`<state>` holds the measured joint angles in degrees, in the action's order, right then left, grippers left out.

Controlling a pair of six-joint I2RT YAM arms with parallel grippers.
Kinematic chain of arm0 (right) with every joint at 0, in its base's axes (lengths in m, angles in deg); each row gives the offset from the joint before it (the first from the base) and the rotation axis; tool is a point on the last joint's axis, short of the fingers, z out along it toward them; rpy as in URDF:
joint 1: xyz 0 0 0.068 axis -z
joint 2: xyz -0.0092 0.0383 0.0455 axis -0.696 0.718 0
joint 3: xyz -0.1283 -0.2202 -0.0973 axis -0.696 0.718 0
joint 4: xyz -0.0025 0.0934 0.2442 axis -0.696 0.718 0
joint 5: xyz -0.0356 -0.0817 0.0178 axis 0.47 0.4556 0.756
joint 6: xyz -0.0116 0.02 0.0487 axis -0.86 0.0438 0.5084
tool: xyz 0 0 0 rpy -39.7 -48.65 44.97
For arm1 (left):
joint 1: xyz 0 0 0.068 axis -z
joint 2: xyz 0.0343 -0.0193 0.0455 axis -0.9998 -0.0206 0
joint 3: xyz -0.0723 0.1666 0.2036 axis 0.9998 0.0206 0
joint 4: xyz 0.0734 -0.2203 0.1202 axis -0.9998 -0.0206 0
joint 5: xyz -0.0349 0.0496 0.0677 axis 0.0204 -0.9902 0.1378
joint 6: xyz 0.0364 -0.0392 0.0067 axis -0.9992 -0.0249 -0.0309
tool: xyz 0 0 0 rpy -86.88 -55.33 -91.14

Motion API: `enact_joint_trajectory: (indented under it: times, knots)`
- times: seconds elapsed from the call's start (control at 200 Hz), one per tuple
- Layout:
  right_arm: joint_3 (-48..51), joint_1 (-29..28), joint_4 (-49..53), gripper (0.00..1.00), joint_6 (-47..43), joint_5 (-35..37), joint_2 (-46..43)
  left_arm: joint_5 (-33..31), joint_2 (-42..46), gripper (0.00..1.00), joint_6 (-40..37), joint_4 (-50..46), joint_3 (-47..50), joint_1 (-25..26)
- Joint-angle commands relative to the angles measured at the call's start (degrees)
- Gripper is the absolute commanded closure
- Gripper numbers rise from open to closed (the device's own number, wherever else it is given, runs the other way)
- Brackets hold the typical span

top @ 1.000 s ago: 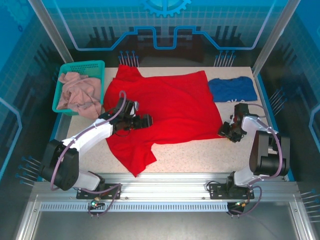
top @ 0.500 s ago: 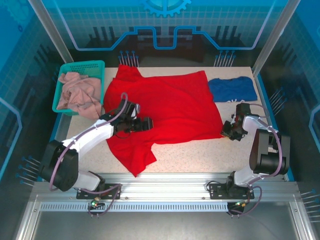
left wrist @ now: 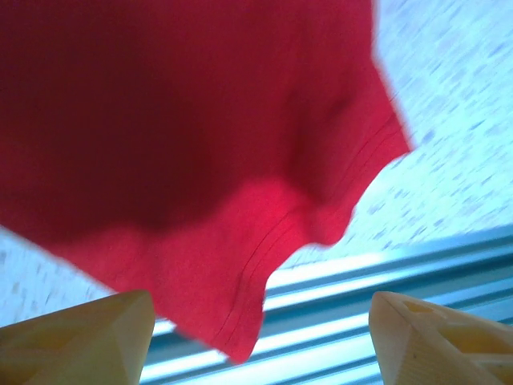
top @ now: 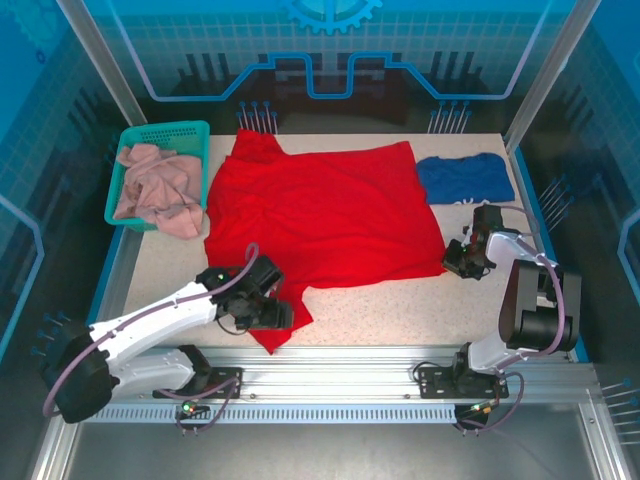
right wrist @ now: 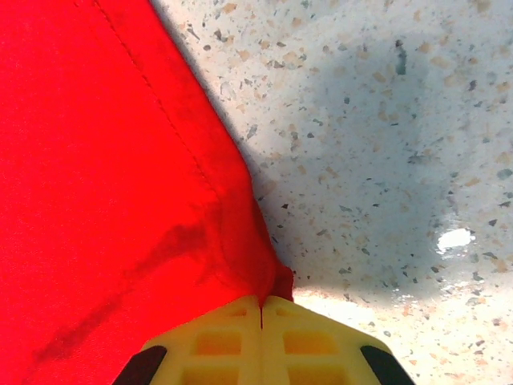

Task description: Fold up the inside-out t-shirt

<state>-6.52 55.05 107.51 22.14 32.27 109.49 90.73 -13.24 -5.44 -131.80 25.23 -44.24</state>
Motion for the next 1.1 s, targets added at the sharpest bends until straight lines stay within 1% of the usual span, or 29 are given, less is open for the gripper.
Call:
enact_joint_trajectory:
  times: [0.0,0.095,0.18,0.32,0.415,0.52,0.665,0.87,0.925,1.095]
  knots:
    - [0.11,0.41,-0.53,1.00,-0.60,-2.11,-1.01,-1.39,1.13,0.28,6.72,-8.64,1.51,3.39]
    - [0.36,0.45,-0.76,1.00,-0.56,-2.27,-1.45,-0.65,0.51,0.25,6.45,-8.91,1.33,6.26]
    - [0.63,0.40,-1.04,1.00,-0.66,-2.09,-1.83,-0.09,-1.69,0.22,4.53,-7.03,1.34,7.31]
    - [0.95,0.32,-0.73,1.00,-0.82,-2.11,-2.32,-0.76,-7.01,0.23,1.29,-4.21,0.90,7.99]
    - [0.86,0.27,-0.42,1.00,-0.95,-1.76,-2.82,0.01,-9.76,0.24,0.24,-1.45,1.58,8.24]
    - [0.73,0.29,-0.10,1.00,-1.07,-1.65,-2.70,-1.79,-12.58,0.24,-0.81,-0.82,1.43,8.48]
    - [0.73,0.31,-0.02,1.00,-1.15,-1.57,-2.34,-3.04,-14.72,0.32,-1.38,-0.81,1.16,8.70]
    - [0.36,0.27,-0.16,1.00,-1.23,-1.40,-1.90,-5.97,-17.03,0.50,-0.22,-2.76,0.57,10.08]
    - [0.42,0.31,-0.16,1.00,-1.26,-1.40,-1.84,-7.00,-17.53,0.53,0.06,-3.47,0.37,10.43]
    - [0.38,0.24,-0.11,1.00,-1.25,-1.39,-1.72,-9.19,-16.61,0.65,1.00,-4.83,-0.13,10.71]
